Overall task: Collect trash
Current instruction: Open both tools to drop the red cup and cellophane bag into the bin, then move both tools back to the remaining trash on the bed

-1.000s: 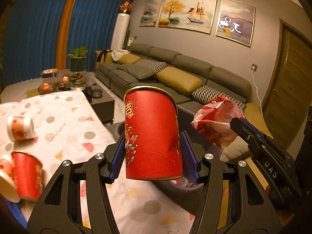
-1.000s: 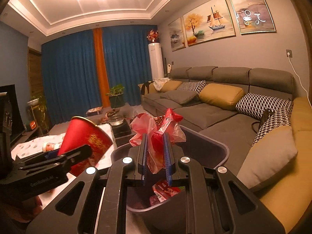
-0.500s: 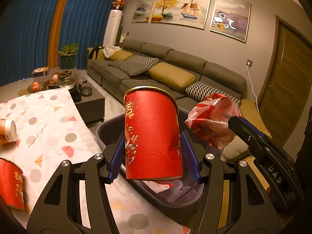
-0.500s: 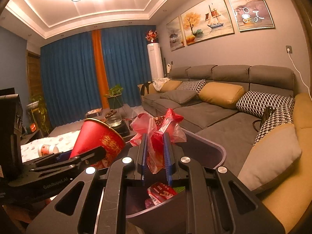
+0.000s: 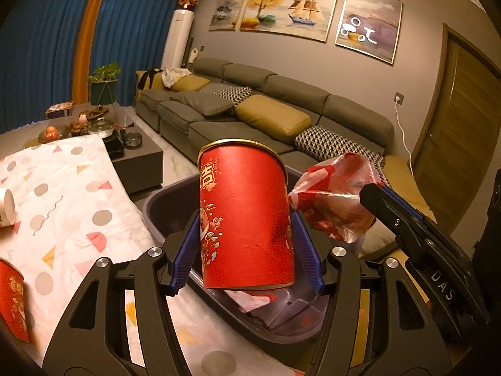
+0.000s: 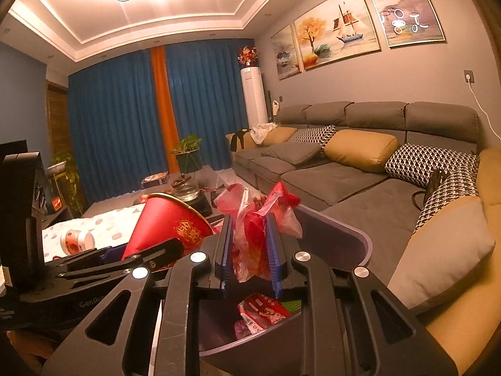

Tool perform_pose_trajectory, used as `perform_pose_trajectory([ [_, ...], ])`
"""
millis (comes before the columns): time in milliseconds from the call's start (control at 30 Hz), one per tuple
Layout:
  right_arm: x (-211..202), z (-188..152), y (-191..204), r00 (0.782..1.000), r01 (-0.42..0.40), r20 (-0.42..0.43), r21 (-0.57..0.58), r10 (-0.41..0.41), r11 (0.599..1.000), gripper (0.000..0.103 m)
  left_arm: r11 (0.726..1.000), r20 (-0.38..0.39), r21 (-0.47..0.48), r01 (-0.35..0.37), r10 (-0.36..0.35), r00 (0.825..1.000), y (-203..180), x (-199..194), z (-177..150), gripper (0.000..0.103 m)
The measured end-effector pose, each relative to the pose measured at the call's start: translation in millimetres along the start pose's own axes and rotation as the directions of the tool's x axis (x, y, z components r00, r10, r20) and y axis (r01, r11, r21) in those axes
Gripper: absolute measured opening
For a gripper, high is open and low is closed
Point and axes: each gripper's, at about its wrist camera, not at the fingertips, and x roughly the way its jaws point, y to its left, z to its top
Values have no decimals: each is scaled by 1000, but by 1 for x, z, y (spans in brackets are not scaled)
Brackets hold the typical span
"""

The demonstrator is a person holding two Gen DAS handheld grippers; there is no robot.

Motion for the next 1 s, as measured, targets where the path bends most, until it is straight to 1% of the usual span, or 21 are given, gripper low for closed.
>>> perform_pose_trajectory([
  [33,0,0,0,1000,-4,2,3,4,1000,23,1000,0,4,2,-2,1000,-1,0,-1,62],
  [67,0,0,-3,1000,-5,1,6,5,1000,28,1000,2,10,-5,5,1000,-2,1,-1,69],
  [133,1,1,-6,1000,-5,0,19,5,1000,30,1000,6,14,-26,26,1000,0,2,-4,73],
  [167,0,1,-7,1000,1,2,22,-1,1000,35,1000,3,7,-27,27,1000,2,2,-5,76],
  [200,-1,1,-8,1000,3,6,23,-3,1000,43,1000,-4,-8,-28,28,1000,5,2,-6,77],
  [267,-4,1,-10,1000,5,17,31,-6,1000,45,999,-5,-30,-43,43,999,12,0,-8,82],
  [367,-10,3,-11,999,17,30,36,-18,999,46,995,5,-59,-77,77,997,21,-10,-11,86],
  [433,-16,5,-10,999,16,40,40,-17,999,48,993,9,-67,-95,95,995,24,-17,-13,87],
  [500,-25,6,-7,998,23,53,37,-25,999,53,986,20,-79,-146,148,989,27,-31,-16,88],
  [567,-35,8,-2,997,28,67,32,-30,999,57,980,27,-87,-177,179,983,30,-43,-19,88],
  [633,-43,7,2,997,32,76,35,-35,999,64,967,44,-87,-240,245,969,33,-62,-23,89],
  [667,-50,6,5,996,36,83,40,-39,999,69,960,51,-87,-264,269,962,34,-73,-26,89],
  [700,-54,6,7,995,40,85,42,-43,998,71,957,58,-92,-277,282,958,37,-82,-27,89],
  [767,-62,4,13,995,47,81,43,-50,998,74,945,65,-105,-310,317,946,40,-100,-32,89],
  [867,-71,-2,24,997,43,68,37,-46,998,76,930,73,-135,-341,353,933,49,-130,-39,89],
  [933,-76,-6,34,998,31,58,32,-33,999,76,917,77,-144,-373,386,919,55,-150,-43,89],
  [967,-79,-7,40,998,19,53,30,-21,999,76,904,75,-151,-399,414,907,60,-162,-46,89],
  [1000,-81,-9,47,999,7,48,26,-9,1000,76,897,76,-159,-413,428,901,63,-170,-48,89],
])
